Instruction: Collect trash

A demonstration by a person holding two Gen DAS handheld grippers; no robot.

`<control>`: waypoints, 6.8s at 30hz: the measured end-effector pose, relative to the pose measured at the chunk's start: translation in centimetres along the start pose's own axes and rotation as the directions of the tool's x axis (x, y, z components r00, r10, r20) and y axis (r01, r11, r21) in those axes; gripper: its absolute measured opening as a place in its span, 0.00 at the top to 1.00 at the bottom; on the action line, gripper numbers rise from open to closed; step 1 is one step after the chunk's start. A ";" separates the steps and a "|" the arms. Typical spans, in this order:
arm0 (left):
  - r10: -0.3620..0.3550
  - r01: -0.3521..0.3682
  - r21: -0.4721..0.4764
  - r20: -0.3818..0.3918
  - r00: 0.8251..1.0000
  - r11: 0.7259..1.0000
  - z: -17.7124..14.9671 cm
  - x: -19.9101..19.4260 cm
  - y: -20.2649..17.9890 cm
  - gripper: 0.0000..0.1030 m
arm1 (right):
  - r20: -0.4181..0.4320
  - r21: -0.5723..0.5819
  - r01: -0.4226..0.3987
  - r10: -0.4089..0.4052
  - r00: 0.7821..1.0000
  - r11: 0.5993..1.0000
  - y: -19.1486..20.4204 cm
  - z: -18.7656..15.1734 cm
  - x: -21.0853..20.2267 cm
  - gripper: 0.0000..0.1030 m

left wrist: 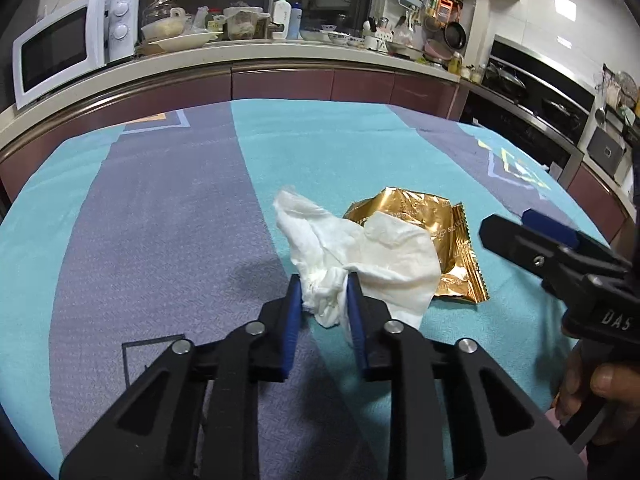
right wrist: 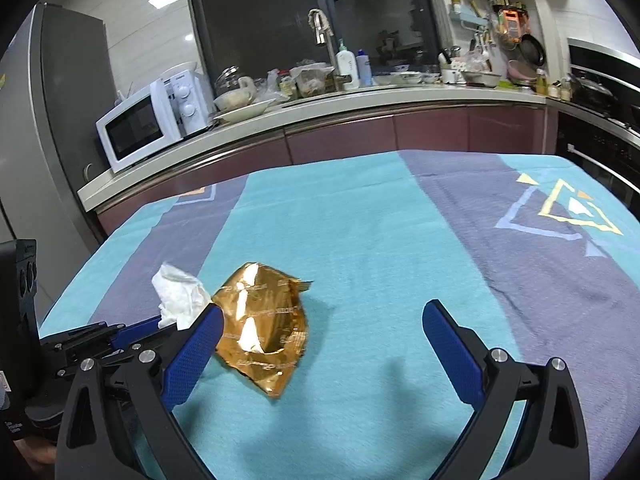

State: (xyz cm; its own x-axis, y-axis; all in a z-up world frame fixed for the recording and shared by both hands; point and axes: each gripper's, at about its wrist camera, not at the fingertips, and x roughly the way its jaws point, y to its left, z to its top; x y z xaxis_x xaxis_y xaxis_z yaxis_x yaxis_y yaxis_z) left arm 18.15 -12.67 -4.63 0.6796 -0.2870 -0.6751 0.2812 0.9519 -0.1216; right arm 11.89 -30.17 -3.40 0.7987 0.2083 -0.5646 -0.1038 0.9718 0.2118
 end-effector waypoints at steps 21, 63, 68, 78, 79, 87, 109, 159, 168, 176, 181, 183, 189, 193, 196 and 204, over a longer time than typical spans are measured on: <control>0.099 -0.094 -0.076 0.066 0.993 0.993 -1.1 -4.0 4.2 0.81 | -0.194 -0.109 -0.047 0.025 0.981 0.993 3.6 0.3 3.9 0.40; 0.308 -0.269 -0.171 0.280 0.909 0.948 -6.0 -22.7 8.4 0.80 | 0.098 -0.136 -0.179 0.193 0.976 0.974 9.3 0.5 -10.8 0.95; 0.350 -0.298 -0.201 0.308 0.885 0.933 -7.1 -26.3 8.8 0.80 | 0.137 -0.179 -0.221 0.247 0.959 0.959 11.3 0.9 -12.7 0.95; 0.444 -0.363 -0.269 0.363 0.819 0.892 -9.6 -34.1 9.3 0.80 | 0.166 -0.255 -0.305 0.352 0.921 0.917 15.4 1.6 -14.4 0.95; 0.456 -0.374 -0.275 0.368 0.810 0.886 -9.5 -34.8 9.4 0.80 | 0.167 -0.262 -0.311 0.360 0.918 0.914 15.9 1.7 -14.4 0.95; 0.589 -0.465 -0.377 0.356 0.726 0.801 -10.4 -40.1 14.1 0.80 | 0.133 -0.335 -0.385 0.448 0.884 0.860 21.8 3.8 -12.3 0.95; 0.772 -0.609 -0.527 0.158 0.616 0.593 -11.6 -41.6 32.5 0.80 | -0.123 -0.467 -0.543 0.556 0.822 0.698 40.1 5.7 0.6 0.95; 0.588 -0.639 -0.499 -0.282 0.758 0.585 -9.2 -16.9 52.0 0.22 | -0.571 -0.612 -0.532 0.139 0.809 0.585 54.8 -2.2 21.9 0.75; 0.627 -0.647 -0.496 -0.236 0.742 0.579 -7.7 -19.3 50.5 0.12 | -0.541 -0.556 -0.538 0.215 0.813 0.634 53.1 -0.2 20.6 0.67; 0.662 -0.658 -0.497 -0.202 0.722 0.566 -7.6 -22.8 48.6 0.06 | -0.480 -0.535 -0.530 0.280 0.832 0.658 51.2 1.9 18.0 0.34; 0.681 -0.664 -0.493 -0.180 0.710 0.562 -7.3 -24.5 47.0 0.06 | -0.441 -0.532 -0.519 0.305 0.844 0.669 49.9 2.9 16.3 0.18; 0.687 -0.663 -0.493 -0.167 0.707 0.563 -7.2 -25.1 46.1 0.06 | -0.421 -0.530 -0.513 0.316 0.851 0.675 49.1 3.3 15.5 0.16; 0.701 -0.660 -0.475 -0.119 0.703 0.582 -6.6 -26.7 42.5 0.06 | -0.358 -0.513 -0.496 0.350 0.866 0.701 45.9 4.3 12.9 0.07; 0.708 -0.656 -0.458 -0.079 0.702 0.599 -6.1 -27.5 39.3 0.06 | -0.317 -0.502 -0.478 0.361 0.877 0.721 43.3 4.8 11.2 0.07; 0.710 -0.653 -0.442 -0.049 0.703 0.615 -5.6 -27.9 36.9 0.06 | -0.282 -0.484 -0.465 0.371 0.885 0.741 40.8 5.2 9.7 0.07; 0.683 -0.615 -0.402 0.037 0.729 0.678 -4.3 -28.6 30.2 0.06 | -0.166 -0.440 -0.420 0.387 0.907 0.794 34.1 5.8 5.0 0.07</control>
State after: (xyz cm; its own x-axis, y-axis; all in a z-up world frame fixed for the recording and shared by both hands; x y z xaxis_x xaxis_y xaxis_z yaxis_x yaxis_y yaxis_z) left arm 4.33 24.73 7.86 0.7130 0.4372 -0.5482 -0.4998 0.8652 0.0399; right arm 15.80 3.35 5.63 0.5854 0.5837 -0.5627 -0.6785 0.7326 0.0540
